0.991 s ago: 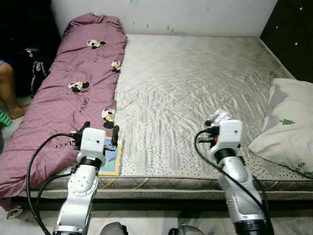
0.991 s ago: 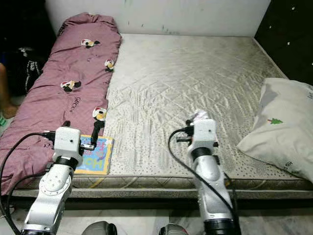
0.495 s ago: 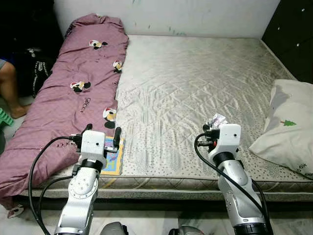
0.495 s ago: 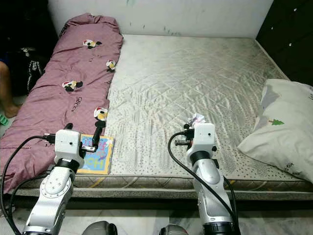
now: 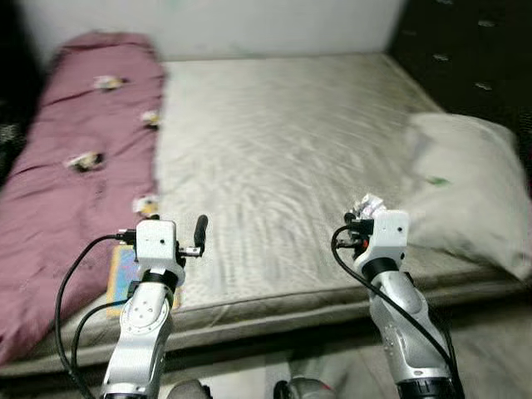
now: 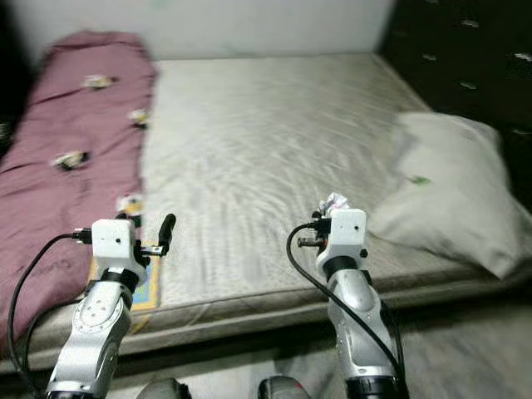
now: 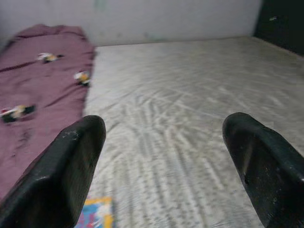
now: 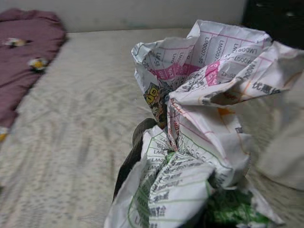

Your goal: Clean up the room

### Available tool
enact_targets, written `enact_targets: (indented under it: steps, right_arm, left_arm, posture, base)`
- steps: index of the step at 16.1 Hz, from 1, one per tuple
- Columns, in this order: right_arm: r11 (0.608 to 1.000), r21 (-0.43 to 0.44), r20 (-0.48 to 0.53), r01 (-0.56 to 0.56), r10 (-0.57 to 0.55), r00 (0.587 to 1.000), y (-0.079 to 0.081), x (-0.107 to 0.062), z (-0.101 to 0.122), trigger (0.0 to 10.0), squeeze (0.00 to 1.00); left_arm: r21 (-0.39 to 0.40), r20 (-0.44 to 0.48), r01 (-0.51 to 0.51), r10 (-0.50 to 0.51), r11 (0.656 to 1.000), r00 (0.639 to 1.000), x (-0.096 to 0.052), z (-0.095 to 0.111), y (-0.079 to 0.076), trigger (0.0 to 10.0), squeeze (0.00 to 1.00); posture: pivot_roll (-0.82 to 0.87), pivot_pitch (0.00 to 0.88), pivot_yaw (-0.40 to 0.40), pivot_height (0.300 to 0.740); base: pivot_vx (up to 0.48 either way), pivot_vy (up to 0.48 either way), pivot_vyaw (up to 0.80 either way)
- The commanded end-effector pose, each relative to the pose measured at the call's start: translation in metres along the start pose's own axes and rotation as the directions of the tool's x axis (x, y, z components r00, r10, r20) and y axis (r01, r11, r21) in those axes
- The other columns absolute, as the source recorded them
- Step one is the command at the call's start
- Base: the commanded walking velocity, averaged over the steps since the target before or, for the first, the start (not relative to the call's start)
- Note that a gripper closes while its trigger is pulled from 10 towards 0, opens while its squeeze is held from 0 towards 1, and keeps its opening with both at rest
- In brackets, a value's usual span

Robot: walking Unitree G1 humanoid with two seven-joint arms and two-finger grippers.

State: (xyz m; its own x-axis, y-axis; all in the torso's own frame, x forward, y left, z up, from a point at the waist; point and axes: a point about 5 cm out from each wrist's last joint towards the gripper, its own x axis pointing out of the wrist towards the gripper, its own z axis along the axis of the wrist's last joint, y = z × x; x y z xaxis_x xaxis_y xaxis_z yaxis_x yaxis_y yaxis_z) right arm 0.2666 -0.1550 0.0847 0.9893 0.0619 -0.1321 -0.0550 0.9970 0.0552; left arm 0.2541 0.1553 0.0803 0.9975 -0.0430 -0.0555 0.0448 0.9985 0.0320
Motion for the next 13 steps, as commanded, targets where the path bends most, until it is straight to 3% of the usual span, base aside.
enact_targets:
  steps: [1, 6, 13]
  right_arm:
    - [1.000, 0.002, 0.015, -0.006, 0.006, 1.000, 0.0008, 0.0012, 0.0042, 10.0, 0.00]
    - [1.000, 0.005, 0.012, -0.011, 0.010, 1.000, 0.0012, 0.0017, 0.0037, 10.0, 0.00]
    - [1.000, -0.016, 0.011, -0.025, 0.025, 1.000, 0.0031, 0.0010, 0.0028, 10.0, 0.00]
  left_arm:
    - [0.006, -0.004, -0.003, 0.003, 1.000, 1.000, 0.0003, 0.0015, 0.0026, 10.0, 0.00]
    - [-0.020, -0.014, 0.007, -0.008, 1.000, 1.000, 0.0012, 0.0010, 0.0006, 10.0, 0.00]
    - [-0.043, -0.024, 0.022, -0.023, 0.999, 0.999, 0.0023, 0.0000, -0.0021, 10.0, 0.00]
  posture:
    - [-0.03, 0.000, -0.019, 0.740]
    - [-0.03, 0.000, -0.018, 0.740]
    - [-0.03, 0.000, -0.020, 0.740]
  base:
    - [0.000, 0.000, 0.00]
    - [0.000, 0.000, 0.00]
    - [0.000, 0.452, 0.00]
